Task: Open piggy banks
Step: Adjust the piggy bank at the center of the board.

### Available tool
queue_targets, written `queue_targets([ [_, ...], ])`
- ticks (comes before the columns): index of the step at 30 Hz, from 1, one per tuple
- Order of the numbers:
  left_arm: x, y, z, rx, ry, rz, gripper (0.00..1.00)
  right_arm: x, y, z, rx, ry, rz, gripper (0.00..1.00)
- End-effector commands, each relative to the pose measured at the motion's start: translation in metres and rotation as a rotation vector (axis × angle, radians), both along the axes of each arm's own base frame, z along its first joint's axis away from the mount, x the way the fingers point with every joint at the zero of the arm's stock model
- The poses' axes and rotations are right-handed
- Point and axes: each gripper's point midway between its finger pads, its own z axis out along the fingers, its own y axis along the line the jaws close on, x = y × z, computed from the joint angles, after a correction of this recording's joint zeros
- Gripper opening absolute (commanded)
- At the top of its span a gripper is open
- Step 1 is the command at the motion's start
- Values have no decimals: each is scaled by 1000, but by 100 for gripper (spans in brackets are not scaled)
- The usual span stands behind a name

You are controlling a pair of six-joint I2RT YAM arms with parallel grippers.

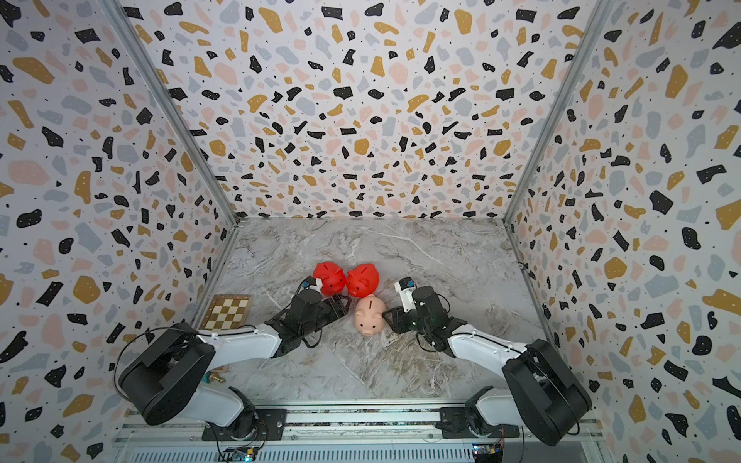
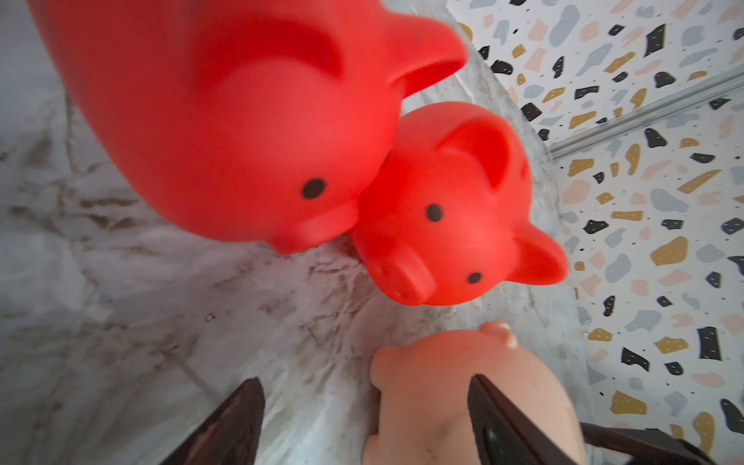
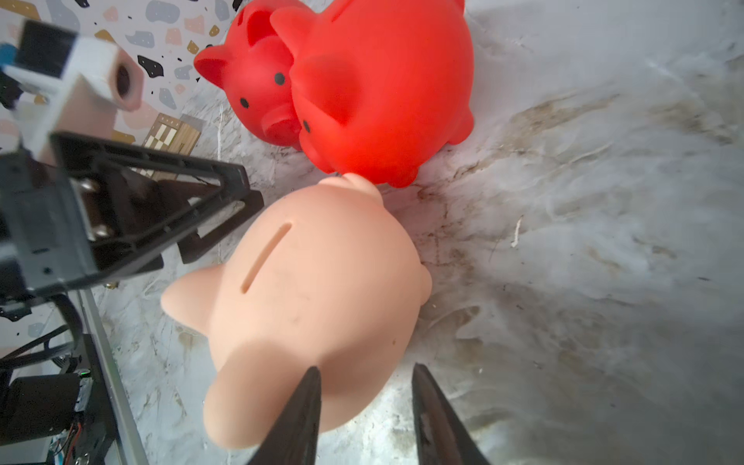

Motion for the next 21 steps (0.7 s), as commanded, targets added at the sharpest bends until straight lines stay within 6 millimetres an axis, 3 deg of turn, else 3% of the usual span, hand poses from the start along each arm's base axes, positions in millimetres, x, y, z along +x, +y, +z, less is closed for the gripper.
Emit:
queue_targets([
  [1, -2, -1, 8, 17, -9, -33, 82, 5, 9, 22, 13, -48, 6, 40],
  [4, -4, -7, -1, -2, 26, -57, 81, 6, 18, 27, 11, -62, 17, 40],
  [8, -9, -16, -2, -46, 47, -90, 76, 11, 11, 20, -34, -54, -29, 40],
  [13, -16, -11, 16, -12, -18, -99, 85, 11, -1, 17, -52, -57, -67, 40],
  [18, -30, -26, 39, 39, -142, -142, 96, 16, -16, 14, -50, -49, -100, 40],
  [21, -32, -33, 35, 76, -158, -168, 99, 17, -23, 11, -53, -41, -120, 40],
])
